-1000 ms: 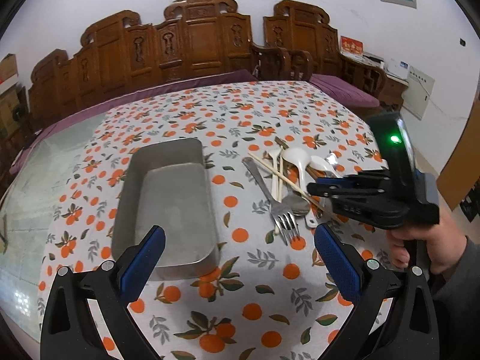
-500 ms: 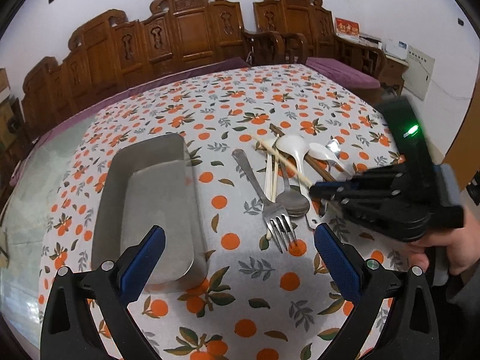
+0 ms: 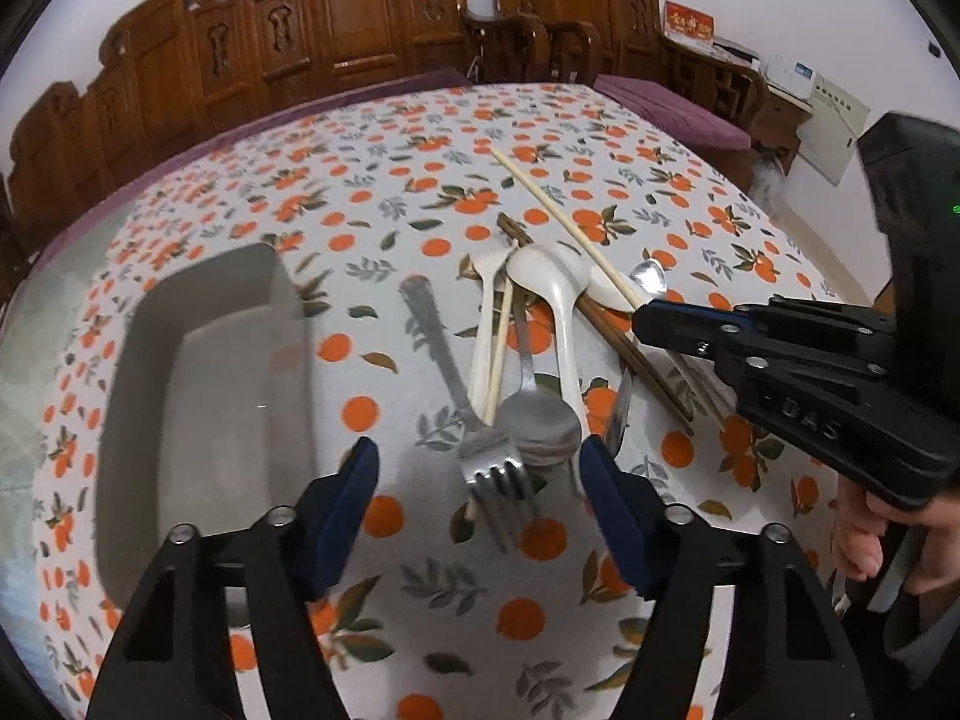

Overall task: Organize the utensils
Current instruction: 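Grasp a metal fork with the left tool while the right tool holds the chopstick, then carry the metal fork into the grey tray and open the left tool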

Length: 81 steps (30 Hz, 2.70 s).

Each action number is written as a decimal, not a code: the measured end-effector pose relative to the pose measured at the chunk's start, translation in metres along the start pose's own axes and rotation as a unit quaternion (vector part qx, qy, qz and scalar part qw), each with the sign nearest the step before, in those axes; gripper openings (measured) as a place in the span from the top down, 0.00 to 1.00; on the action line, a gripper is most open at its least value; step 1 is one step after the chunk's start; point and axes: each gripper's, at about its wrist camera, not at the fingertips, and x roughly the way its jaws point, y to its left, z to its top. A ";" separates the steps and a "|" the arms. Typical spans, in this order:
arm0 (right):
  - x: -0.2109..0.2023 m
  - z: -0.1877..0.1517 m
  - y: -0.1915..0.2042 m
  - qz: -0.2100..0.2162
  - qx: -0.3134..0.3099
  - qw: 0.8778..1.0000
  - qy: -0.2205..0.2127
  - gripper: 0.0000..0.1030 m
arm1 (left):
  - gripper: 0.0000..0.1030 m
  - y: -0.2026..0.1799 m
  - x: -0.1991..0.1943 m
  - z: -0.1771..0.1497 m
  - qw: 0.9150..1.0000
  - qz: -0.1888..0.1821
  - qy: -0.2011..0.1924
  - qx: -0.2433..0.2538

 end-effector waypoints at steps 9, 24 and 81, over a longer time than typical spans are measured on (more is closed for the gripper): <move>0.002 -0.001 0.004 -0.004 -0.009 1.000 0.002 0.94 | 0.55 0.002 0.033 0.002 0.999 -0.003 0.037 -0.025; 0.003 0.000 0.009 -0.005 -0.017 1.000 0.002 0.94 | 0.75 0.011 0.038 -0.003 0.996 -0.037 0.060 -0.056; 0.000 0.026 0.096 -0.003 -0.040 0.999 -0.010 0.94 | 0.98 0.123 -0.052 -0.010 0.998 -0.008 -0.039 -0.055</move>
